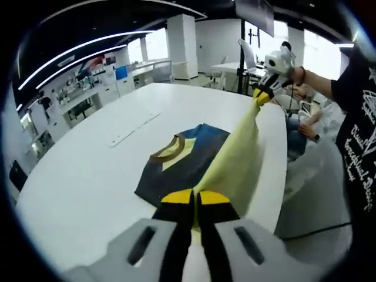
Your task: Fold the garment on the visible template until the final outline fits inside the template.
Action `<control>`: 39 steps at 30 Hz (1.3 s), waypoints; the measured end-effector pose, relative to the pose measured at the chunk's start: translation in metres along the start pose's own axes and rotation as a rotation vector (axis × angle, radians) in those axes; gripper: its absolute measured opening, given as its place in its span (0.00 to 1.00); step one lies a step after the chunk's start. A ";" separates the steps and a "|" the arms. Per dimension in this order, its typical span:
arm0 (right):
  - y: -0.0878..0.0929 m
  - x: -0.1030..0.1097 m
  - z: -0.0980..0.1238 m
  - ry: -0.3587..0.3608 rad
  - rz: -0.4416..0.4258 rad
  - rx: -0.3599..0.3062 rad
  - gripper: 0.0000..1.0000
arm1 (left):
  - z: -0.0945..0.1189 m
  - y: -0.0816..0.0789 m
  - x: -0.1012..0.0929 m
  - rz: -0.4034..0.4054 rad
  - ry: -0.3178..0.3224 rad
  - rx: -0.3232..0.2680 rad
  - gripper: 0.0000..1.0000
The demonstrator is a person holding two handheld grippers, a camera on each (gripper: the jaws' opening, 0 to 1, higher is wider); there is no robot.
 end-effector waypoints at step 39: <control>-0.018 -0.119 -0.084 0.265 0.098 0.144 0.00 | -0.115 -0.001 0.097 0.056 -0.142 0.026 0.00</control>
Point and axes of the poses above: the point that each gripper's makers call its tool centre point, and the gripper's own axes: z roughly backward along the fingers, x roughly to its left, y roughly out of its underside, the point moved 4 cm from there along z, roughly backward along the fingers, and after that the axes turned 10 degrees about -y, right-handed, at the moved point
